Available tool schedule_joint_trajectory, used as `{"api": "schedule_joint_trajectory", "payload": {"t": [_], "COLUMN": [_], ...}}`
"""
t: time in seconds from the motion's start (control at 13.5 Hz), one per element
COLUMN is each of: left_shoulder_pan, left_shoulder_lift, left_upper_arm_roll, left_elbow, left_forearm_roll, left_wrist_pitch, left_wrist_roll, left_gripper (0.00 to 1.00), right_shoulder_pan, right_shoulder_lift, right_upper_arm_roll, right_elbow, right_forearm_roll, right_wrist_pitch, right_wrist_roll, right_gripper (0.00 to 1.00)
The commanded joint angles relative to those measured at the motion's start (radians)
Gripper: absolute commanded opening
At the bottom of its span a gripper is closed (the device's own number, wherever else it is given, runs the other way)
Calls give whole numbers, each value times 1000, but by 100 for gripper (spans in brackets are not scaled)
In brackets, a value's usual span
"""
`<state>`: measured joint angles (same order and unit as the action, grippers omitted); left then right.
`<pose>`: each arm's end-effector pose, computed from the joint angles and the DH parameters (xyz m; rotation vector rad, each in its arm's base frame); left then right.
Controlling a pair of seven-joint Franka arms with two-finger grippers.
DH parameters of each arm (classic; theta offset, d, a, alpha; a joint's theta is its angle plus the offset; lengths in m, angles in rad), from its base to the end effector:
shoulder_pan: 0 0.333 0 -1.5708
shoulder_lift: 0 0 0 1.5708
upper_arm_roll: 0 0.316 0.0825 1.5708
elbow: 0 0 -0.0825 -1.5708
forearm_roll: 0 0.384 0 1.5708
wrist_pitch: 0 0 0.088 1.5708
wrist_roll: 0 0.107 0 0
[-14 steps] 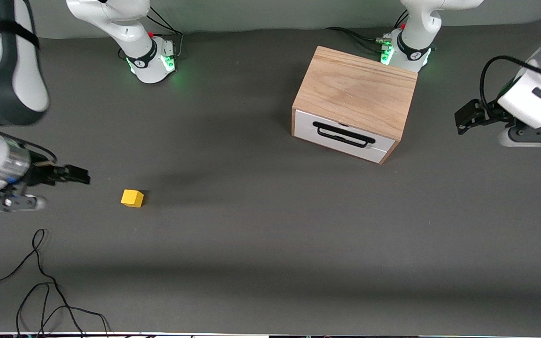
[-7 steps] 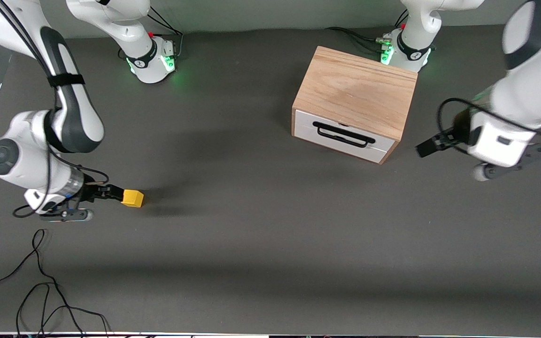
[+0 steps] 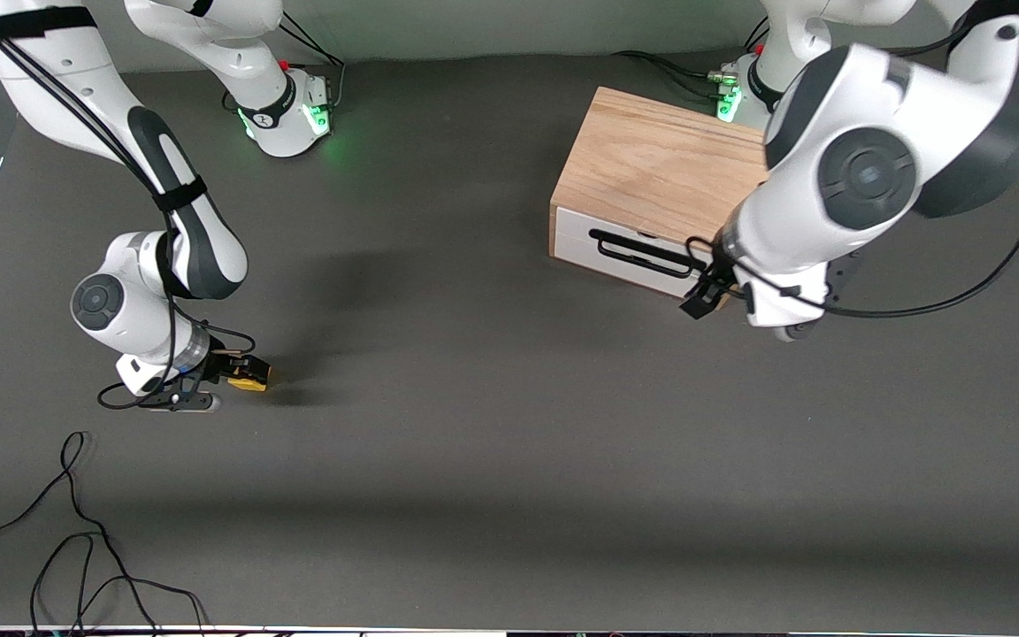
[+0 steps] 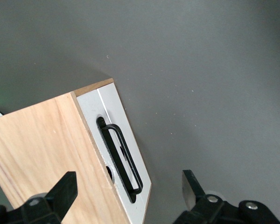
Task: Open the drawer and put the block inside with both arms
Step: 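Reach the right gripper to the yellow cube while the left gripper reaches the drawer handle, then grasp the cube with the right gripper while the left gripper pulls the drawer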
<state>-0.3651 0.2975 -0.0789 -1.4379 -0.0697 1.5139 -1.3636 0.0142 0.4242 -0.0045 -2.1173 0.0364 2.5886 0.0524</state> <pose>0.5647 -0.2704 0.5066 -2.6939 -1.3418 0.3168 0.5831 0.0050 0.2140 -3.1192 0.1136 -0.0726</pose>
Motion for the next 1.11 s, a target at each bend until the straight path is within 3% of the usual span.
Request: {"api": "schedule_joint_trajectory", "payload": {"t": [0.0,0.22,0.67,0.74,0.96,1.04], "left_shoulder_pan": [-51,-75,-123,-132,-136,-143], "left_shoulder_lift": [9,77,133,134,179,187], "left_upper_arm_roll": [14,14,13,13,10,10], "left_elbow": [-65,-78,-165,-177,-177,-179], "left_forearm_roll": [34,34,50,48,34,34], "left_wrist_pitch": [54,74,113,142,163,163], "left_wrist_roll": [-183,-359,-345,-345,-347,-347], "left_gripper": [100,100,100,100,100,100], "right_shoulder_pan": [4,3,3,3,1,1], "right_shoulder_lift": [34,56,64,64,65,65], "right_upper_arm_roll": [-2,-2,-2,-2,-3,-3], "right_elbow": [3,10,10,10,10,10], "right_forearm_roll": [19,19,19,19,17,17], "right_wrist_pitch": [45,57,53,51,50,50], "right_wrist_roll": [18,18,14,12,1,-3], "right_gripper": [100,100,99,93,48,39]}}
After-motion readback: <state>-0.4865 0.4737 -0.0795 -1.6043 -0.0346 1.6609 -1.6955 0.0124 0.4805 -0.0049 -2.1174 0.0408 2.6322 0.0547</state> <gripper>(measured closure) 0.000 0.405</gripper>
